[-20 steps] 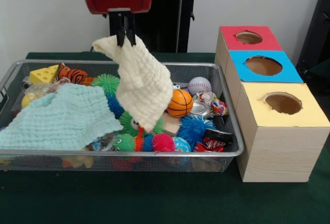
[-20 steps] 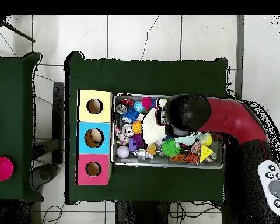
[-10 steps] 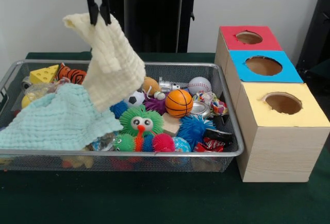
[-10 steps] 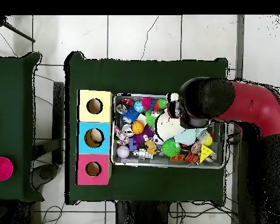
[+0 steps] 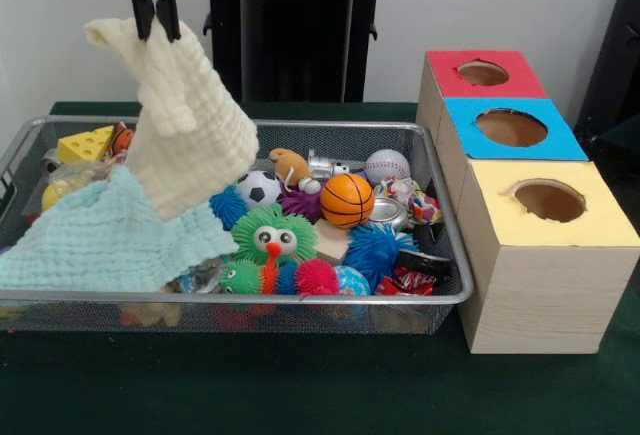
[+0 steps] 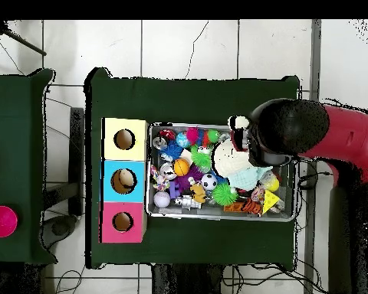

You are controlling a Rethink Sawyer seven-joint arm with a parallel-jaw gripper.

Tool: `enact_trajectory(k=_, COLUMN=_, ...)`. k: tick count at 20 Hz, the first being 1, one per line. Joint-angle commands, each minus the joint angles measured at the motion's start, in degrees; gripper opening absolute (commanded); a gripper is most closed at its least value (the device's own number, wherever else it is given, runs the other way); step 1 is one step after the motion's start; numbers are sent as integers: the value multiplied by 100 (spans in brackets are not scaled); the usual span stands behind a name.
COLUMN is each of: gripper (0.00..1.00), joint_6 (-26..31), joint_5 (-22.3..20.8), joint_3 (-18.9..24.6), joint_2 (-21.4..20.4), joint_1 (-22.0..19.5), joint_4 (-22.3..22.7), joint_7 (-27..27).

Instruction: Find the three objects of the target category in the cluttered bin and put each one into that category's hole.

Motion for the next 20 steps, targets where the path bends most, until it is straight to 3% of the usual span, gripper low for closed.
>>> enact_trajectory(k=1, gripper=0, joint_6=-996, joint_5=-259, joint_3=467, joint_2=88, joint_1=-293, joint_4=1082, joint_7=-1325)
enact_trajectory(k=5, gripper=0, joint_6=-1115, joint_5=-358, joint_3=534, joint_2=325, joint_1=-348, joint_4=1082, joint_7=-1267)
enact_trajectory(k=11, gripper=0, joint_6=-1661, joint_5=-399, joint_3=640, joint_2=241, joint_1=-533, joint_4=1493, joint_7=-1134)
enact_trajectory(k=19, gripper=0, joint_6=-1655, joint_5=-361, joint_3=871, joint_2=398, joint_1=-688, joint_4=1476, joint_7=-1288)
enact_trajectory(k=20, gripper=100, joint_6=-1647, joint_5=-336, joint_3=957, joint_2=423, joint_1=-735, joint_4=1497, joint_7=-1263)
